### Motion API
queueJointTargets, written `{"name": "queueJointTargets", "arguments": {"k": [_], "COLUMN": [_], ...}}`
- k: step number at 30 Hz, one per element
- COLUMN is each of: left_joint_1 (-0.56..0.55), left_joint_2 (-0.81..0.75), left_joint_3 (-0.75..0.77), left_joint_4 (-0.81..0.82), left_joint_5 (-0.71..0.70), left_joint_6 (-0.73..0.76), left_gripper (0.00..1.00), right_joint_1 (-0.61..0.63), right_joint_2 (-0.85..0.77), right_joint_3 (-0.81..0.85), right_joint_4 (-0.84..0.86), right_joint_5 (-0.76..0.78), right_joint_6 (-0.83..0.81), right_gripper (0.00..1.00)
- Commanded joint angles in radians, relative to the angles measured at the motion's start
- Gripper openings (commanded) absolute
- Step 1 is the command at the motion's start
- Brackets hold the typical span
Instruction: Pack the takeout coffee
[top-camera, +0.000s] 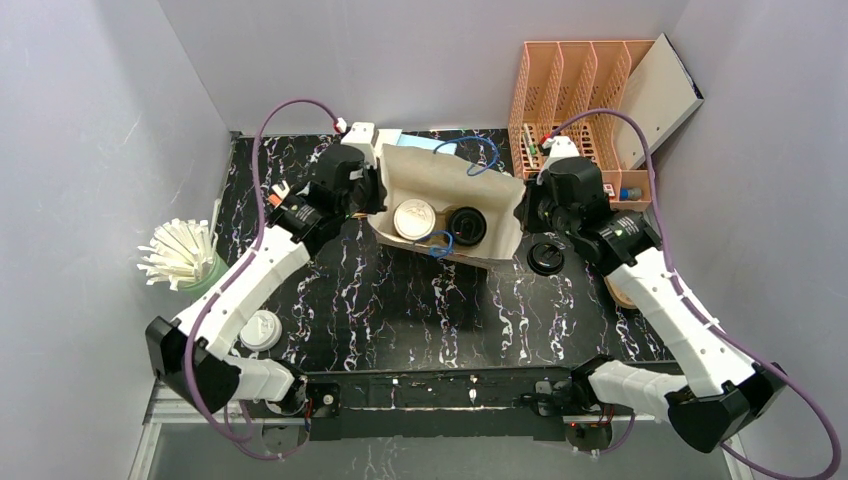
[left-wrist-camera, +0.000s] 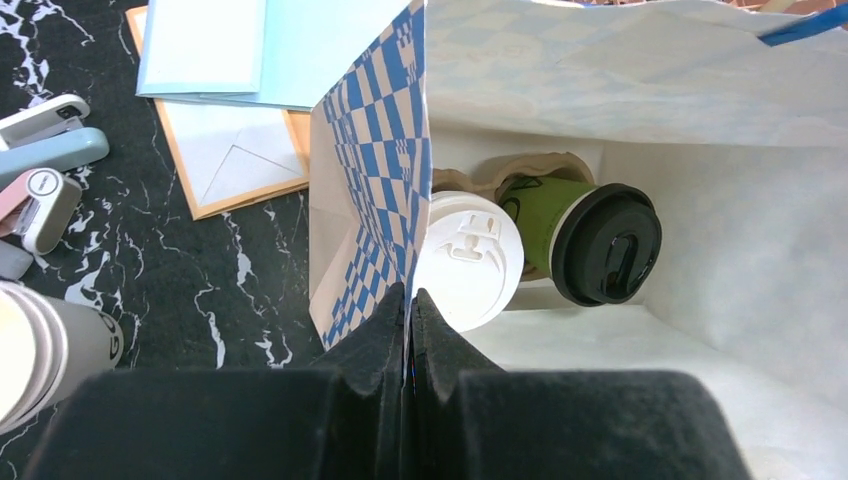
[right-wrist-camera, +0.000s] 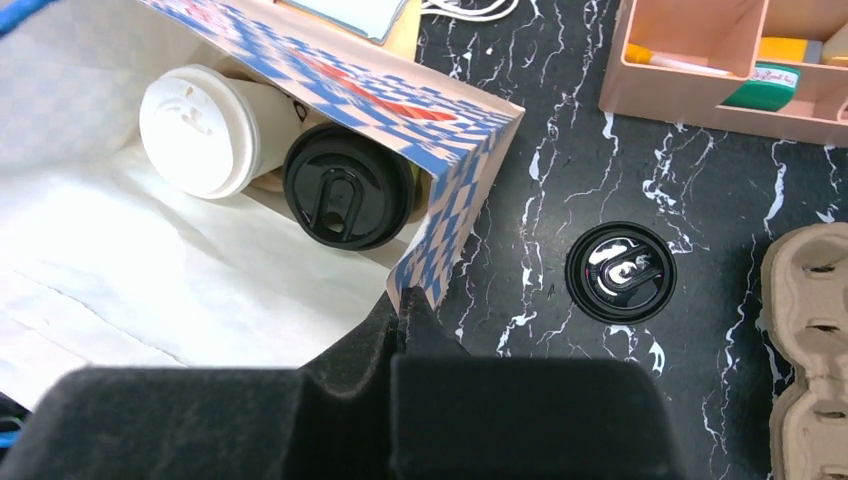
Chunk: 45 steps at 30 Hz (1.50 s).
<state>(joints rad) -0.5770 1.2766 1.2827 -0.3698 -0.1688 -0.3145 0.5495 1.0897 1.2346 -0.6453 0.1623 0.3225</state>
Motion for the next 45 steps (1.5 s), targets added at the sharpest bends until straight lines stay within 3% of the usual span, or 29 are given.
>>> {"name": "queueJointTargets", "arguments": {"k": [1,6,8,10,12,13,16,21,33,37,40,43,45], "left_joint_1": [0.004,0.005,0.005,0.005,0.005,0.005,0.005,0.006,0.268,0.313,0.318,0.318,0.319], "left_joint_2": [0.062,0.169,0.191,0.199,0.201,0.203,0.217,0.201,0.185,0.173,0.148,0.114,0.068], "left_joint_3": [0.115,0.244,0.28,0.293,0.298,0.308,0.367,0.451,0.588,0.549,0.488,0.426,0.327], "left_joint_4": [-0.02,-0.158,-0.193,-0.212,-0.224,-0.235,-0.282,-0.328,-0.58,-0.581,-0.553,-0.533,-0.482], "left_joint_5": [0.042,0.041,0.032,0.029,0.023,0.02,-0.007,-0.128,-0.446,-0.464,-0.465,-0.409,-0.389], "left_joint_6": [-0.015,-0.029,-0.033,-0.037,-0.04,-0.043,-0.04,-0.032,-0.112,-0.157,-0.182,-0.196,-0.224], "left_gripper": [0.0,0.0,0.01,0.1,0.24,0.33,0.5,0.62,0.54,0.63,0.7,0.72,0.72], "right_joint_1": [-0.001,-0.002,-0.002,-0.004,-0.003,-0.003,-0.006,-0.006,-0.005,-0.004,-0.005,-0.004,-0.002], "right_joint_2": [0.047,0.216,0.266,0.289,0.295,0.299,0.319,0.324,0.269,0.325,0.372,0.448,0.471], "right_joint_3": [0.107,0.283,0.334,0.356,0.364,0.373,0.42,0.486,0.488,0.53,0.54,0.651,0.672], "right_joint_4": [-0.073,-0.243,-0.265,-0.258,-0.239,-0.234,-0.241,-0.21,-0.005,0.023,0.049,-0.029,-0.039], "right_joint_5": [0.07,0.16,0.153,0.131,0.119,0.122,0.118,0.113,0.12,0.065,0.056,0.034,-0.031], "right_joint_6": [0.074,0.091,0.086,0.078,0.075,0.077,0.064,0.015,-0.123,-0.106,0.003,0.19,0.228], "right_gripper": [0.01,0.01,0.13,0.37,0.61,0.68,0.8,0.95,0.93,0.91,0.89,0.86,0.85]}}
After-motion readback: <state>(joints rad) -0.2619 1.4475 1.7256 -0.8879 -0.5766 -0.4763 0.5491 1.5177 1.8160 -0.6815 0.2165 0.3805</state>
